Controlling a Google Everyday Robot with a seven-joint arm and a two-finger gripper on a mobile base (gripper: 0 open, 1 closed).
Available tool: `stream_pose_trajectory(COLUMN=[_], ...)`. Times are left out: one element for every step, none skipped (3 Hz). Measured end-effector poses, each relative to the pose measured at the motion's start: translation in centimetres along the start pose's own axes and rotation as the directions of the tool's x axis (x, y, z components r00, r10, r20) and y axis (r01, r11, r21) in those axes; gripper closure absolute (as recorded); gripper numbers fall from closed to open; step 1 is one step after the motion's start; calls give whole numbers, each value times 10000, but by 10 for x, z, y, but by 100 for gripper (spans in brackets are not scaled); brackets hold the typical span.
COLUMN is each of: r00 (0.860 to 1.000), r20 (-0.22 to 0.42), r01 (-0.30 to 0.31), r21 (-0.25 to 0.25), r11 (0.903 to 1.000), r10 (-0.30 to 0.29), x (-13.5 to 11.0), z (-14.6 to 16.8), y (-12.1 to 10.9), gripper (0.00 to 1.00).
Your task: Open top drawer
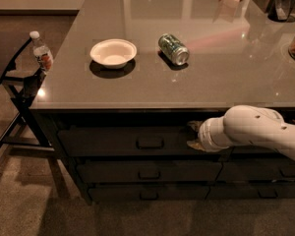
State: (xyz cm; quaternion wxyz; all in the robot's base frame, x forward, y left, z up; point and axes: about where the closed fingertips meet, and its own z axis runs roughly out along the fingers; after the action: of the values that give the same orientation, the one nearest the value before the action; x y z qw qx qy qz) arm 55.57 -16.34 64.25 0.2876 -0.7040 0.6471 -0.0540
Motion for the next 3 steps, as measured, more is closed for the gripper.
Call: stream_pose_trajectory(r00=[10000, 9999, 9999], r20=[0, -17, -18], r01=[0, -147, -148], r21=[0, -27, -27], r11=[10000, 9999, 9999], r10=[0, 147, 148], x=[0, 2, 2], z=[0, -1, -1], y=[0, 9, 8], gripper=[100, 100, 100])
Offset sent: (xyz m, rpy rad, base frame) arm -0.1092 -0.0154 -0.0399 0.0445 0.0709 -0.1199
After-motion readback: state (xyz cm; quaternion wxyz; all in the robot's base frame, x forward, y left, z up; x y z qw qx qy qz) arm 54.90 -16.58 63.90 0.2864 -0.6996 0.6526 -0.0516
